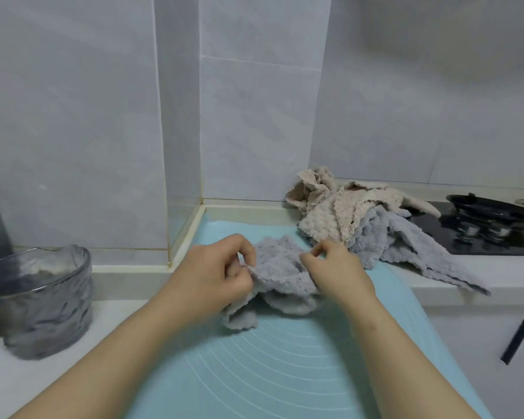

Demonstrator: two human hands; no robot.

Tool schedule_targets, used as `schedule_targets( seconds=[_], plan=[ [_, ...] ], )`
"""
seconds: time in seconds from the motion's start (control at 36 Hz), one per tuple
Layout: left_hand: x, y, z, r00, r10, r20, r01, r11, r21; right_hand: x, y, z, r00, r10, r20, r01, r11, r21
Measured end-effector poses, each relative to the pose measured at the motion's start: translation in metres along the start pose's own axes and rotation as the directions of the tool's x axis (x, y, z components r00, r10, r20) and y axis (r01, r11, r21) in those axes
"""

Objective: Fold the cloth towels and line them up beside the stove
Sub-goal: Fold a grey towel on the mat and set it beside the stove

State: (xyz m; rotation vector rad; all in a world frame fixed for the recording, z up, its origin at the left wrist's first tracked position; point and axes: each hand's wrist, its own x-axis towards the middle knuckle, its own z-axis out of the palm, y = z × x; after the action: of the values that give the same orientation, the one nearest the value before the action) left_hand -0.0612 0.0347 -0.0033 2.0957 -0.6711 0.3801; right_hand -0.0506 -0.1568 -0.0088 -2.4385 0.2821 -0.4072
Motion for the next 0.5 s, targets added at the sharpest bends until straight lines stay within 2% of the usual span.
schedule_targets(
  seconds=[0.03,0.08,0.11,0.14,0.19,0.25,0.31,0.36,0.42,0.5],
  plan=[
    [-0.001,0.003,-0.004,0.995,-0.042,0.086,0.053,0.99,-0.131,0.0,0.001,0.0,1.0,0.006,0.015,-0.005,0.999,-0.048],
    [-0.002,0.009,-0.012,0.956,-0.096,0.278,0.203,0.899,-0.388,0.001,0.003,0.004,0.996,0.029,0.082,-0.018,0.991,-0.131],
    [-0.002,0.01,-0.014,0.942,-0.123,0.313,0.263,0.851,-0.455,0.0,0.003,0.007,0.99,0.04,0.135,-0.022,0.991,-0.135],
    [0.0,0.009,-0.013,0.94,-0.169,0.297,0.298,0.829,-0.474,-0.001,0.002,0.009,0.982,0.033,0.188,-0.012,0.994,-0.111],
    [0.006,-0.002,-0.005,0.948,-0.295,0.122,0.319,0.858,-0.403,-0.004,-0.002,0.014,0.963,-0.039,0.265,0.046,0.999,-0.022],
    [0.011,-0.014,0.004,0.919,-0.379,-0.107,0.344,0.905,-0.252,-0.007,-0.009,0.017,0.944,-0.154,0.29,0.119,0.984,0.134],
    [0.011,-0.025,0.011,0.889,-0.416,-0.192,0.385,0.905,-0.181,-0.01,-0.018,0.018,0.922,-0.254,0.291,0.168,0.942,0.291],
    [0.01,-0.03,0.014,0.868,-0.467,-0.17,0.433,0.878,-0.203,-0.014,-0.025,0.017,0.908,-0.299,0.294,0.157,0.892,0.424],
    [0.013,-0.03,0.015,0.828,-0.543,-0.14,0.478,0.814,-0.331,-0.015,-0.029,0.014,0.904,-0.297,0.307,0.054,0.792,0.608],
    [0.015,-0.024,0.017,0.753,-0.658,0.029,0.537,0.587,-0.606,-0.015,-0.033,0.013,0.917,-0.202,0.344,-0.162,0.6,0.783]
  ],
)
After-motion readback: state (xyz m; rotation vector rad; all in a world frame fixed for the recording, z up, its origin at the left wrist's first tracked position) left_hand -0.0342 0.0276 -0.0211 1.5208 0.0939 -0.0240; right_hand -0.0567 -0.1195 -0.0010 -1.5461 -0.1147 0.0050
